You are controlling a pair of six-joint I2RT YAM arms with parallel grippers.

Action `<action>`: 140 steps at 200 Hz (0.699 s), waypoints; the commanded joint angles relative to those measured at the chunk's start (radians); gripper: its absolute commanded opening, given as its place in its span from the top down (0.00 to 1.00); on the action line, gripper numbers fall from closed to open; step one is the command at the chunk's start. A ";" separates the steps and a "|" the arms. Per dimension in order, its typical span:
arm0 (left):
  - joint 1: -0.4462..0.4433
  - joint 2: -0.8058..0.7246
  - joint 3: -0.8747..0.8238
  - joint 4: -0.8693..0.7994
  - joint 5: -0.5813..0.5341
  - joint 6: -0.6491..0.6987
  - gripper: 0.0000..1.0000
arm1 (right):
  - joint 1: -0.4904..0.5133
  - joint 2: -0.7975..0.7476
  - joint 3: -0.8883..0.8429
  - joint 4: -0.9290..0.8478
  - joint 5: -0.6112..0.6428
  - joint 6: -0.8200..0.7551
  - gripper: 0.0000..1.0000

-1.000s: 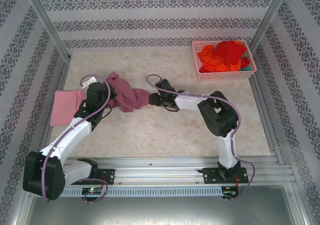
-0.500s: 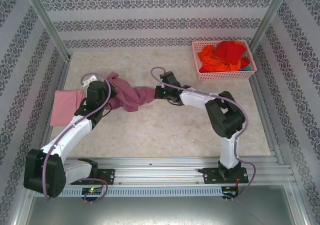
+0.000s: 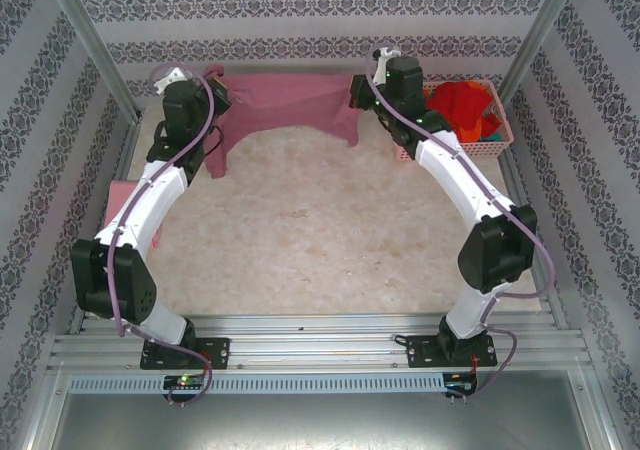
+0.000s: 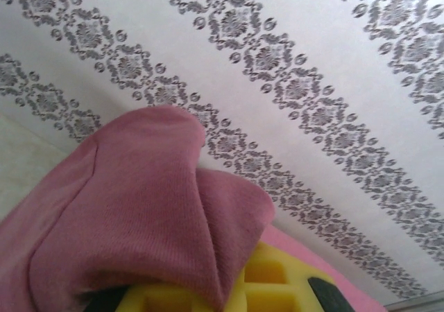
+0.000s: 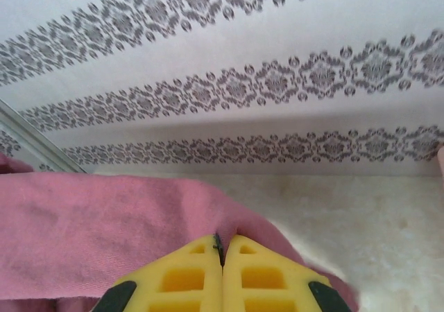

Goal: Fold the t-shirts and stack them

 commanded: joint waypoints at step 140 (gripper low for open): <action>-0.014 -0.766 -0.940 -0.355 -0.134 -0.171 0.00 | 0.079 -0.450 -0.892 0.002 0.165 0.180 0.22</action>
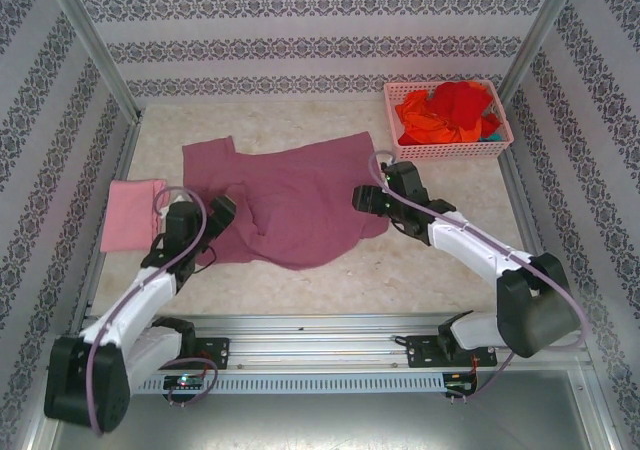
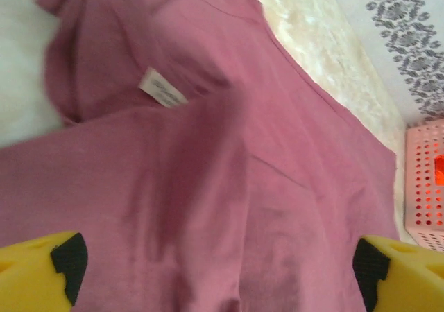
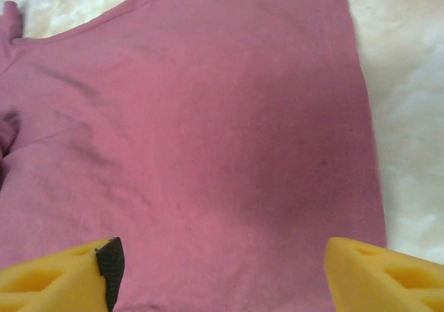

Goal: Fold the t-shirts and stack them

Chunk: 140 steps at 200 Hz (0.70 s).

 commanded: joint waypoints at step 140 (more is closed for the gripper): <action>0.062 0.379 0.318 -0.369 -0.059 0.037 0.19 | -0.008 0.075 -0.078 -0.065 0.074 0.246 0.33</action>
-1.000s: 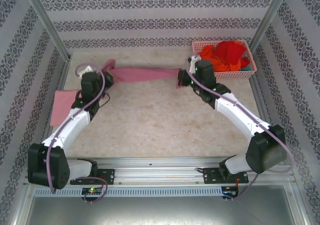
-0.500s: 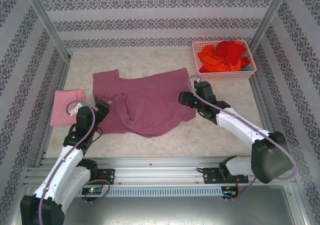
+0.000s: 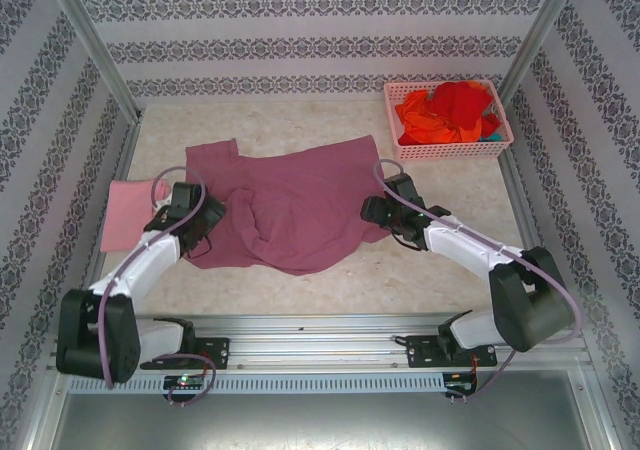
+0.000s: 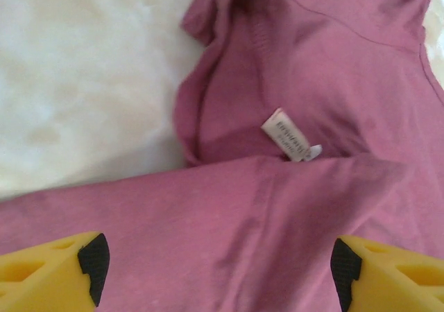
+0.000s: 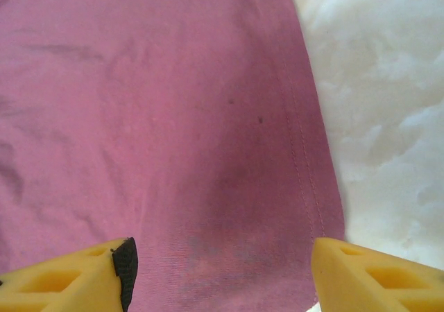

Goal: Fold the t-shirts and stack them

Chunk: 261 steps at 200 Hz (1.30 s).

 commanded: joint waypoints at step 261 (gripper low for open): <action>0.030 0.317 0.077 -0.260 -0.155 0.091 0.48 | -0.086 0.024 -0.049 -0.019 -0.040 0.019 0.36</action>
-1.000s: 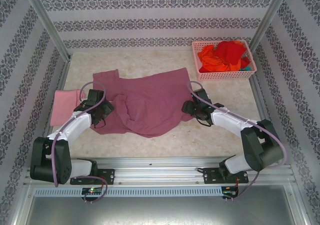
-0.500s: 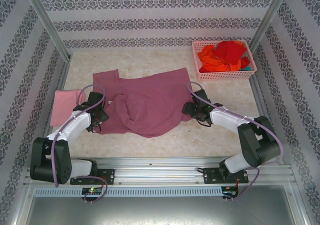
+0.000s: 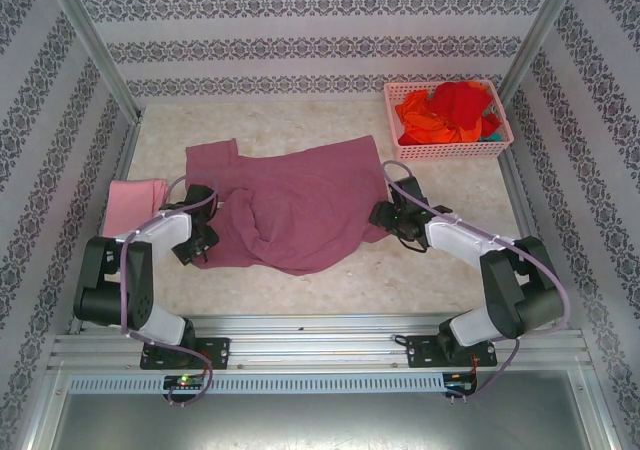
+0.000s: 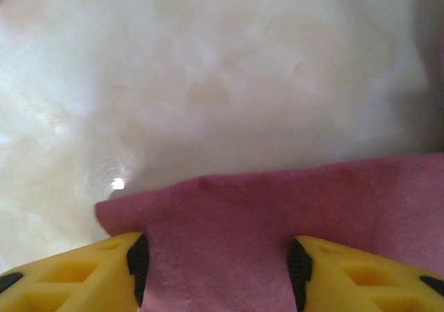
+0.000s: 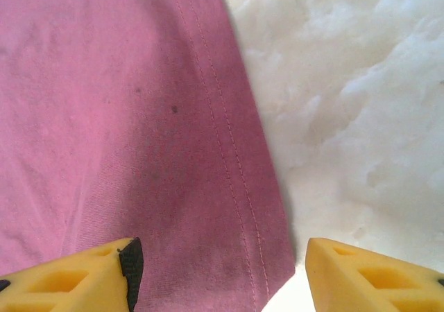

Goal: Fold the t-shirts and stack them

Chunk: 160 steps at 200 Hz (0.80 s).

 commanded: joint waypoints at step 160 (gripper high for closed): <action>0.039 -0.352 -0.140 0.127 0.007 -0.116 1.00 | 0.004 -0.034 -0.064 0.044 -0.130 0.176 0.40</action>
